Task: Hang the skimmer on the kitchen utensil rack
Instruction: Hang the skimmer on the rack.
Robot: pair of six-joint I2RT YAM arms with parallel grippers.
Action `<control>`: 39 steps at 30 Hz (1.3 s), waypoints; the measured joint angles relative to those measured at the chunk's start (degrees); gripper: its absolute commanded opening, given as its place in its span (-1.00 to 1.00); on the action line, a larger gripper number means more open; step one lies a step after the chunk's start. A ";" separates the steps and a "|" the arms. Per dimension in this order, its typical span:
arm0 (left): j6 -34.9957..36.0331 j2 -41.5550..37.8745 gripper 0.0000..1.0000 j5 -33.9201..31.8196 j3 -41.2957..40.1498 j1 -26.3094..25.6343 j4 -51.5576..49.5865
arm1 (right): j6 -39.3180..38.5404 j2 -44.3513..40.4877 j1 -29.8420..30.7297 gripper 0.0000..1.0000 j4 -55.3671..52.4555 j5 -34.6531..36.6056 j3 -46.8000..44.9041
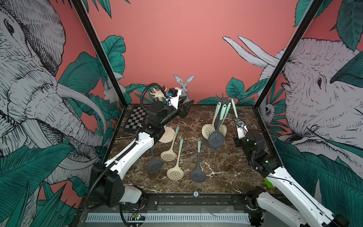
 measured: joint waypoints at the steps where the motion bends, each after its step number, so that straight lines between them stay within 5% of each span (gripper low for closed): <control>1: 0.00 0.00 0.08 0.00 0.00 0.00 0.00 | 0.00 0.22 0.04 -1.00 0.46 0.00 -0.17; 6: -0.02 0.00 0.08 0.02 0.00 0.07 0.00 | 0.70 1.38 0.09 -0.99 2.71 -0.59 -1.01; 18: -0.68 0.00 0.08 0.04 0.00 0.09 -0.04 | 2.58 3.10 0.31 -0.22 2.45 -2.69 -1.95; 29: -0.96 -0.02 0.10 0.07 0.22 0.11 -1.40 | 6.29 -2.08 0.35 -0.12 -0.24 -2.99 -2.34; 39: 0.35 -2.16 0.19 5.33 1.79 0.11 -2.12 | 7.74 -8.68 0.52 -0.13 -2.43 -23.67 3.89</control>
